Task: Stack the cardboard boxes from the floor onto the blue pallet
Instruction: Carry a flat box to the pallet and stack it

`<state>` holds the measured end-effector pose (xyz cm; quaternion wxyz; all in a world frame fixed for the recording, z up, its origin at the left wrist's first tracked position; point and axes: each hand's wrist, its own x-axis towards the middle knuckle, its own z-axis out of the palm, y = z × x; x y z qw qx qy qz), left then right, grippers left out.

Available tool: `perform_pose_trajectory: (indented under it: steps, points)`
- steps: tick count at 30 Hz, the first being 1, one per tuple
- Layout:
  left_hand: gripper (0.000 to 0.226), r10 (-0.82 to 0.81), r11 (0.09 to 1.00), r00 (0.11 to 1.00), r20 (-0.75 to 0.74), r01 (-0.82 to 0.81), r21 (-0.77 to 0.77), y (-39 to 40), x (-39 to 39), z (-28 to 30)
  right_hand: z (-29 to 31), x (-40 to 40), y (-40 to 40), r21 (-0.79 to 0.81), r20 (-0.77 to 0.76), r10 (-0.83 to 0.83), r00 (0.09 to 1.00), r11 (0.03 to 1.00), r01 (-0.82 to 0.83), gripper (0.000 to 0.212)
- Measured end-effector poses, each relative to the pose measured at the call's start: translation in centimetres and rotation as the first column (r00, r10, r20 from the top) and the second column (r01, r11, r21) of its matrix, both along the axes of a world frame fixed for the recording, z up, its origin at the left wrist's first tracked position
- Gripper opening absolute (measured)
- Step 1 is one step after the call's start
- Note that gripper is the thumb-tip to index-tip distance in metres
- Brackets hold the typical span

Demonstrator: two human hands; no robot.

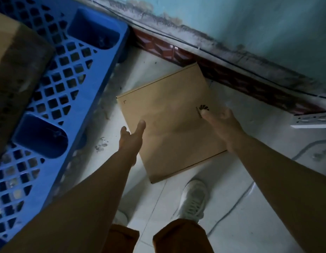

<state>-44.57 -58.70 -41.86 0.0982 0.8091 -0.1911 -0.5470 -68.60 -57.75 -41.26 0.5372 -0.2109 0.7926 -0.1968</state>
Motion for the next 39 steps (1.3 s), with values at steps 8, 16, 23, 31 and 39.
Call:
perform_pose_trajectory:
  steps: [8, 16, 23, 31, 39]
  points:
    - [0.094, 0.038, 0.997, 0.998, 0.043, -0.035, -0.069, -0.9, 0.6, -9.6, -9.7, -3.5, -3.4, 0.018, -0.03, 0.065, 0.997, 0.998, -0.065, 0.106]
    - [0.09, 0.128, 0.983, 0.991, 0.038, -0.122, -0.135, -1.1, 1.0, -13.4, -14.6, -3.9, -5.2, 0.061, -0.12, 0.126, 0.985, 0.991, -0.12, 0.108]
    - [0.088, 0.181, 0.973, 0.983, 0.036, -0.173, -0.15, -1.1, 1.5, -12.9, -13.8, -3.8, -4.7, 0.058, -0.149, 0.146, 0.978, 0.989, -0.139, 0.104]
    - [0.086, 0.233, 0.949, 0.972, 0.02, -0.223, -0.225, -1.1, 3.2, -5.4, -5.3, -2.1, -4.3, 0.009, -0.167, 0.125, 0.978, 0.992, -0.125, 0.112]
    - [0.088, 0.232, 0.939, 0.972, 0.037, -0.214, -0.268, -2.5, 6.6, 6.1, 5.8, 1.3, -6.0, -0.061, -0.237, 0.147, 0.96, 0.984, -0.166, 0.097]
